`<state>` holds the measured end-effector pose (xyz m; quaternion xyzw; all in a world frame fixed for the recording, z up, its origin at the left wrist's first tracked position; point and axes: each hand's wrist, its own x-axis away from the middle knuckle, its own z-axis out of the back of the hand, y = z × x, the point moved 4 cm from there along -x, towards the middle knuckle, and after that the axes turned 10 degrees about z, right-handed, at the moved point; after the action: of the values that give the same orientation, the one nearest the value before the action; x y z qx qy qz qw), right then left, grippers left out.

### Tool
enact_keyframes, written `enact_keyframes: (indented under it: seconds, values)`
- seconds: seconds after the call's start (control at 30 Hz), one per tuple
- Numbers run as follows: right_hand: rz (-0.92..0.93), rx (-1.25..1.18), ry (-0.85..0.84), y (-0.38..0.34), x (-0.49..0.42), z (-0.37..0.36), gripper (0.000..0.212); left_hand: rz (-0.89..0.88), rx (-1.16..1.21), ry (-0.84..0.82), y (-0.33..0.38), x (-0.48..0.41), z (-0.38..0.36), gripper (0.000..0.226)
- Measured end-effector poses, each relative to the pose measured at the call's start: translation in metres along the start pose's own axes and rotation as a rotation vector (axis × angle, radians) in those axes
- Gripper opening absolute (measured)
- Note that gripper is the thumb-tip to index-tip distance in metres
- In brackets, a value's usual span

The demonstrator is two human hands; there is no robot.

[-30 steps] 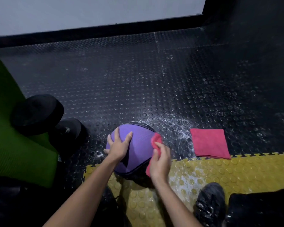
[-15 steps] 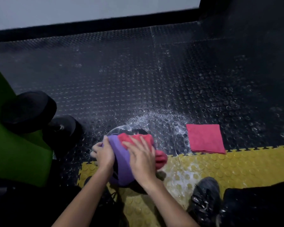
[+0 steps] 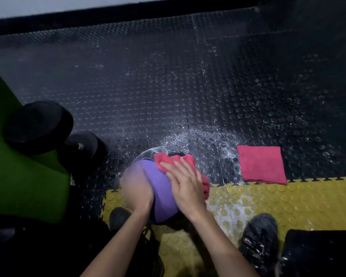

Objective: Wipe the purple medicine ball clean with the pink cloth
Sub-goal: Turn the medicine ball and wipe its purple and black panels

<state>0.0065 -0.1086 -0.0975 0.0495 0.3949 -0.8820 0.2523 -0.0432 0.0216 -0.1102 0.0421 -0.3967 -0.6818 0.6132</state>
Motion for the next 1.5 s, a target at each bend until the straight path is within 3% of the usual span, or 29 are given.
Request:
enact_keyframes:
  seconds: [0.07,0.13,0.2,0.33,0.43,0.5,0.57,0.63,0.7,0.83,0.9,1.0,1.07,1.2,1.27,1.33,1.4,1.47,1.5]
  values:
    - [-0.136,-0.147,0.004,0.023,0.002,0.006,0.037,-0.019,-0.008,-0.002,0.002,0.002,-0.001,0.053]
    - [-0.404,-0.360,0.066,0.048,0.005,0.014,0.032,-0.059,-0.030,0.007,0.006,0.008,-0.003,0.053]
    - [-0.554,-0.364,0.111,0.055,0.010,0.019,0.031,-0.096,-0.059,0.016,0.009,0.017,-0.006,0.053]
    - [-0.265,-0.109,0.032,0.013,0.007,0.014,0.038,-0.144,-0.113,0.017,0.009,0.020,-0.010,0.055]
    - [-0.130,-0.072,-0.030,0.009,0.006,0.009,0.046,-0.153,-0.088,-0.006,0.005,0.010,-0.007,0.053]
    - [-0.206,-0.221,0.081,0.026,0.009,0.016,0.034,-0.153,-0.068,-0.019,0.003,0.005,-0.005,0.051]
    - [-0.487,-0.414,0.163,0.048,0.015,0.020,0.028,-0.165,-0.082,-0.021,0.004,0.005,-0.005,0.052]
    - [-0.583,-0.416,0.206,0.049,0.019,0.021,0.027,-0.193,-0.097,-0.021,0.005,0.009,-0.006,0.058]
    - [-0.430,-0.281,0.194,0.029,0.015,0.020,0.026,-0.208,-0.104,-0.013,0.006,0.010,-0.007,0.064]
    - [-0.138,-0.085,-0.008,0.003,0.008,0.008,0.044,-0.204,-0.067,0.010,0.002,0.010,-0.003,0.074]
    - [-0.125,-0.144,0.038,0.015,0.009,0.011,0.038,-0.197,-0.058,0.008,0.001,0.009,-0.003,0.074]
    - [-0.331,-0.324,0.178,0.041,0.013,0.022,0.025,-0.238,-0.089,0.000,0.002,0.014,-0.007,0.071]
    - [-0.412,-0.310,0.213,0.040,0.014,0.024,0.025,-0.254,-0.116,0.002,0.004,0.017,-0.011,0.068]
    - [-0.102,-0.031,0.075,-0.014,0.009,0.014,0.033,-0.268,-0.151,0.003,0.006,0.017,-0.014,0.058]
    - [-0.027,-0.014,-0.023,-0.022,0.007,0.009,0.037,-0.283,-0.144,-0.003,0.003,0.013,-0.012,0.052]
    - [-0.138,-0.155,-0.009,0.001,0.004,0.011,0.032,-0.302,-0.113,-0.016,-0.001,0.007,-0.008,0.061]
    - [-0.430,-0.344,0.074,0.040,0.010,0.020,0.026,-0.313,-0.088,-0.019,-0.003,0.006,-0.004,0.072]
    - [-0.671,-0.385,0.079,0.064,0.023,0.023,0.027,-0.344,-0.065,-0.011,-0.005,0.009,-0.001,0.081]
    - [-0.690,-0.339,0.078,0.064,0.027,0.024,0.027,-0.358,-0.062,-0.003,-0.005,0.013,0.000,0.084]
